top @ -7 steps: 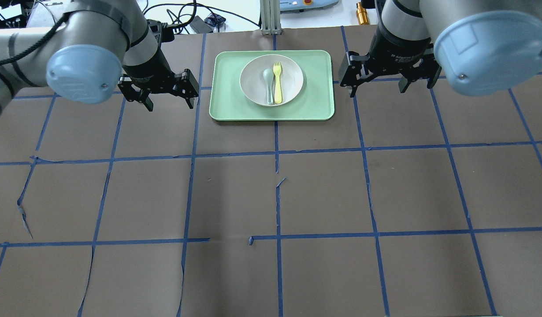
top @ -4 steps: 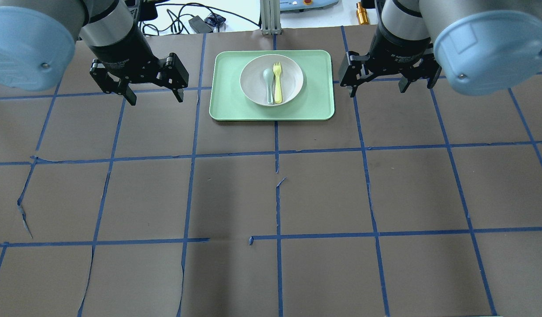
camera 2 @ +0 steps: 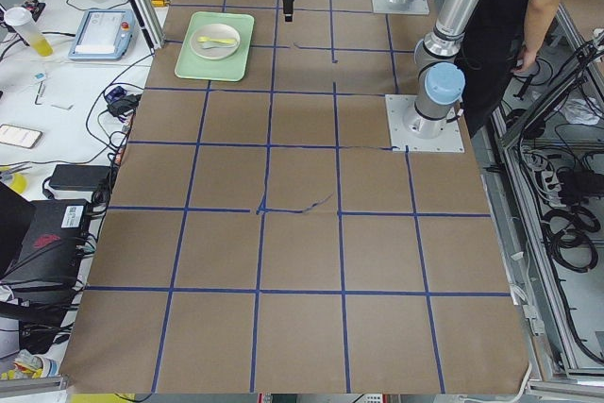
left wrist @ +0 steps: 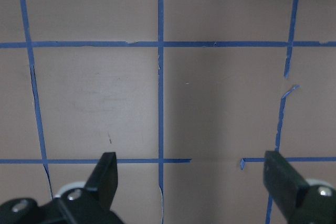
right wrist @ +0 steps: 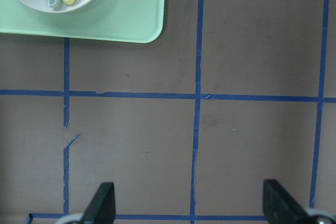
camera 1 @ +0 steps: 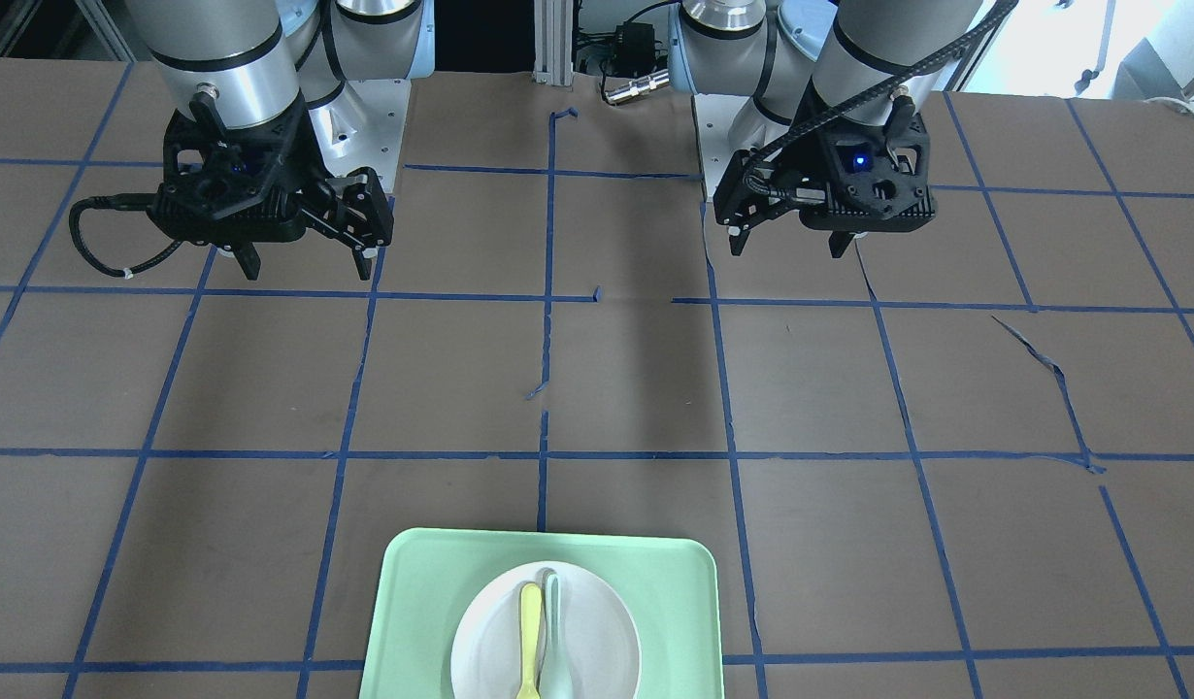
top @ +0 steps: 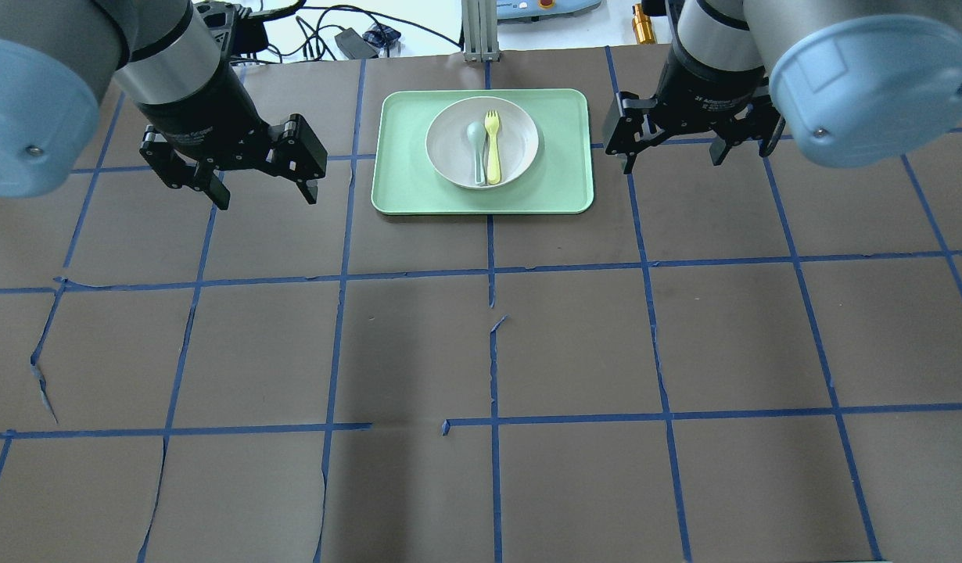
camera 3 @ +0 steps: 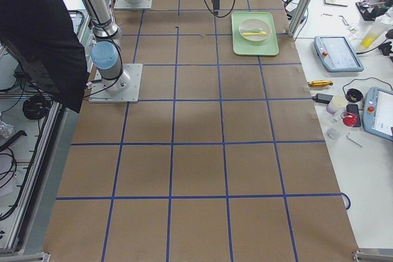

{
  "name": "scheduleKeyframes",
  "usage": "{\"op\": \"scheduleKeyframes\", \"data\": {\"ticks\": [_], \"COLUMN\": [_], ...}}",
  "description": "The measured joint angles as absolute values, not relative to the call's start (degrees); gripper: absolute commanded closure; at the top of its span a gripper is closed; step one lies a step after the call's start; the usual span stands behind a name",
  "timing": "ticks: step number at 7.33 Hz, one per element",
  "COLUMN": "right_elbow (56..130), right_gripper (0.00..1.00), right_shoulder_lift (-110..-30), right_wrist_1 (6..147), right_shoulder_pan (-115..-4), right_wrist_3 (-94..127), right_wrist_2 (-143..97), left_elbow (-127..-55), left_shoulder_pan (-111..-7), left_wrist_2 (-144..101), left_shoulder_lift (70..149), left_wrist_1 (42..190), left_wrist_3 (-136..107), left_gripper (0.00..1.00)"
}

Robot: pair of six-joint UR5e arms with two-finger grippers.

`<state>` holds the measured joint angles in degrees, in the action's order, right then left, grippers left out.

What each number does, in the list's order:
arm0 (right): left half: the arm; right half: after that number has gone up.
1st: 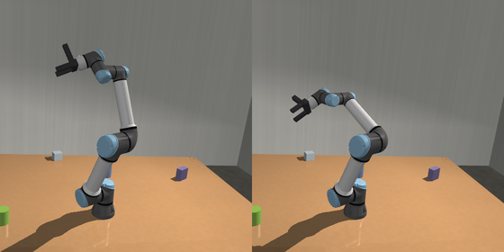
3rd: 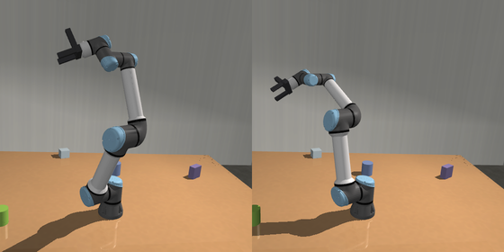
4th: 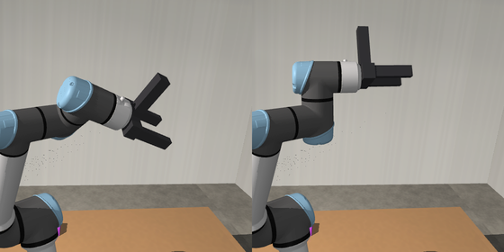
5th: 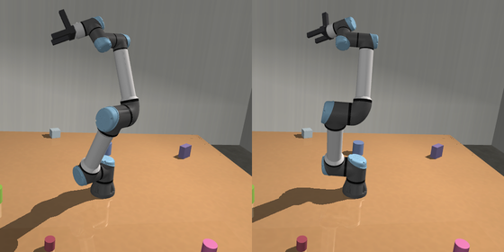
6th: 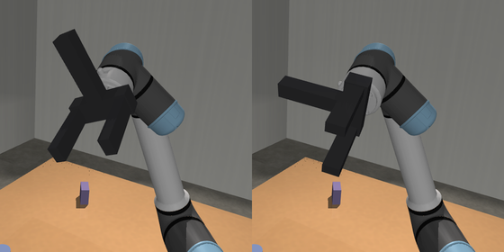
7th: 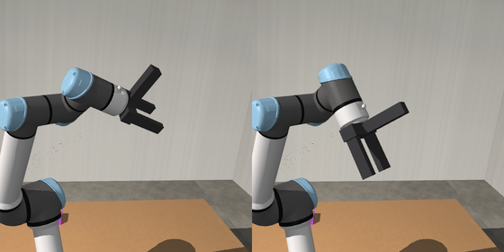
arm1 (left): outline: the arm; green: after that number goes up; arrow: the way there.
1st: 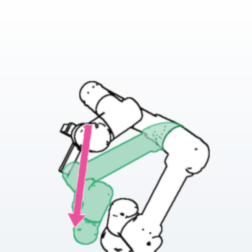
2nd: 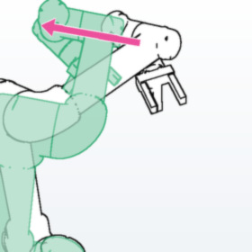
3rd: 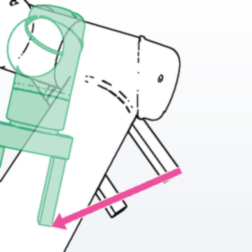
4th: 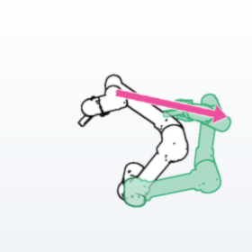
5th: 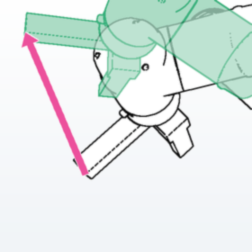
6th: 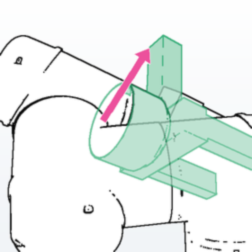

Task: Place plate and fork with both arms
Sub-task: 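Raise the left gripper and withdraw it from the plate, then move the right gripper over the plate and lower onto the yellow fork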

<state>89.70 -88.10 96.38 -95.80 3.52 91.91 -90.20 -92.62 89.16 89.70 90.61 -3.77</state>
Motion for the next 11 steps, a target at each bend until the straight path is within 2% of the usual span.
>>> {"op": "scheduleKeyframes", "data": {"ticks": [5, 7, 11], "right_elbow": [91.7, 92.6, 77.6], "right_gripper": [0.0, 0.0, 0.0], "right_shoulder_lift": [-86.1, -81.6, -62.9], "right_wrist_1": [101.4, 108.4, 111.8], "right_shoulder_pan": [-96.2, -96.4, -100.5], "right_wrist_3": [10.7, 10.6, 5.6], "right_wrist_2": [91.2, 91.0, 90.5], "left_elbow": [-91.7, -91.7, -91.9], "left_shoulder_pan": [-92.6, -92.6, -92.6], "left_wrist_2": [89.3, 89.4, 89.4], "left_shoulder_lift": [88.7, 88.6, 88.9], "left_wrist_1": [90.7, 90.8, 90.9], "left_wrist_3": [-3.7, -3.6, -3.6], "left_gripper": [0.0, 0.0, 0.0]}}
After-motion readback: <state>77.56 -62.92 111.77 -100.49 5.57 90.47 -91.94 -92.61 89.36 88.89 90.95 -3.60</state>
